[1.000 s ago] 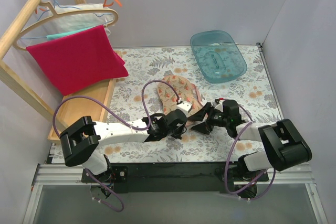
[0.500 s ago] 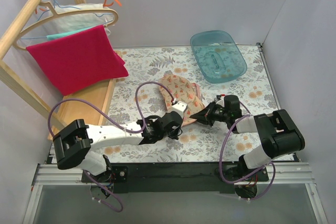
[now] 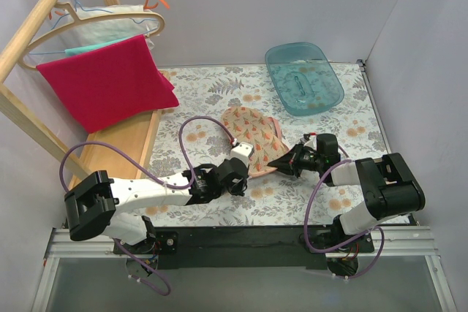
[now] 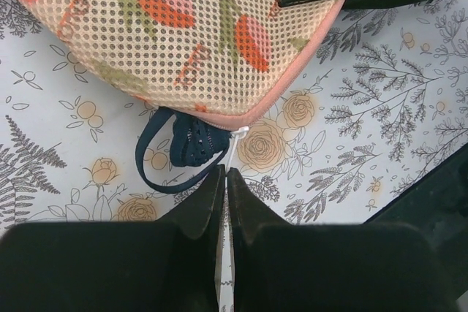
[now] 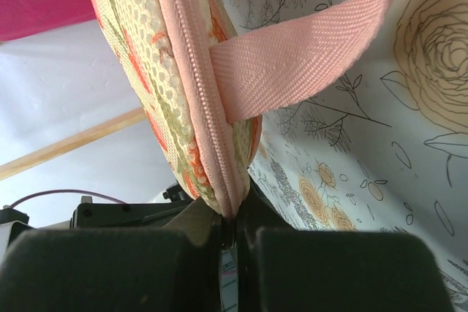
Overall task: Place the bra in the laundry bag and zip it closed
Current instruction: Zip the zipper on the laundry bag.
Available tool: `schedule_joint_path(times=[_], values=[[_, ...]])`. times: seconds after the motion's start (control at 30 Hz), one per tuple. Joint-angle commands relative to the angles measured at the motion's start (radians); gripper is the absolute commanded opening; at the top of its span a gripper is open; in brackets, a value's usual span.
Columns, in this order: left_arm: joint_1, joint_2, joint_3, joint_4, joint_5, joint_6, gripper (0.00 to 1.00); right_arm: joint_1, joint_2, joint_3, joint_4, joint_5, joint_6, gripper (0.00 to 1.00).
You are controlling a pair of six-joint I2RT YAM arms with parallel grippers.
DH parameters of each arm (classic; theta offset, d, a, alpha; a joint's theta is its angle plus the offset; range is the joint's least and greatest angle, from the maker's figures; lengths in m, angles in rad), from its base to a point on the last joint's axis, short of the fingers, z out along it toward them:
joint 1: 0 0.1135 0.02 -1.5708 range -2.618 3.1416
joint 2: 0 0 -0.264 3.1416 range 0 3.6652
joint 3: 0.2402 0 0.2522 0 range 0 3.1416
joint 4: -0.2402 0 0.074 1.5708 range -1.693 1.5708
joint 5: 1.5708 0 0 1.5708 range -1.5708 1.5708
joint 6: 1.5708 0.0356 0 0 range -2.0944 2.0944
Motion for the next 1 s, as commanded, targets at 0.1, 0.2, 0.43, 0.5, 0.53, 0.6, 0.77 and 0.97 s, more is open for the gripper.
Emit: schedule_joint_path(times=[0.1, 0.2, 0.43, 0.5, 0.53, 0.6, 0.77, 0.97], values=[[-0.009, -0.052, -0.032, -0.202, -0.102, 0.015, 0.00, -0.058, 0.003, 0.015, 0.056, 0.096, -0.044, 0.01], [-0.008, -0.088, -0.059, -0.212, -0.117, 0.005, 0.00, -0.062, 0.009, 0.016, 0.049, 0.096, -0.056, 0.01], [-0.003, -0.102, -0.067, -0.205, -0.117, -0.020, 0.00, -0.058, 0.006, 0.019, 0.046, 0.065, -0.063, 0.01], [-0.004, -0.079, -0.053, -0.188, -0.113, -0.018, 0.00, -0.057, -0.005, 0.012, 0.045, 0.064, -0.065, 0.01], [-0.003, -0.070, -0.043, -0.182, -0.120, -0.018, 0.00, -0.057, -0.011, 0.007, 0.043, 0.057, -0.067, 0.01], [-0.003, -0.033, -0.029, -0.164, -0.143, -0.026, 0.00, -0.057, -0.020, -0.010, 0.043, 0.050, -0.068, 0.01], [0.025, 0.034, -0.009, -0.055, -0.116, -0.022, 0.13, -0.049, -0.055, -0.060, 0.046, 0.044, -0.054, 0.01], [0.158, -0.050, -0.127, 0.218, 0.059, -0.149, 0.54, -0.046, -0.132, -0.091, 0.051, 0.031, 0.004, 0.04]])
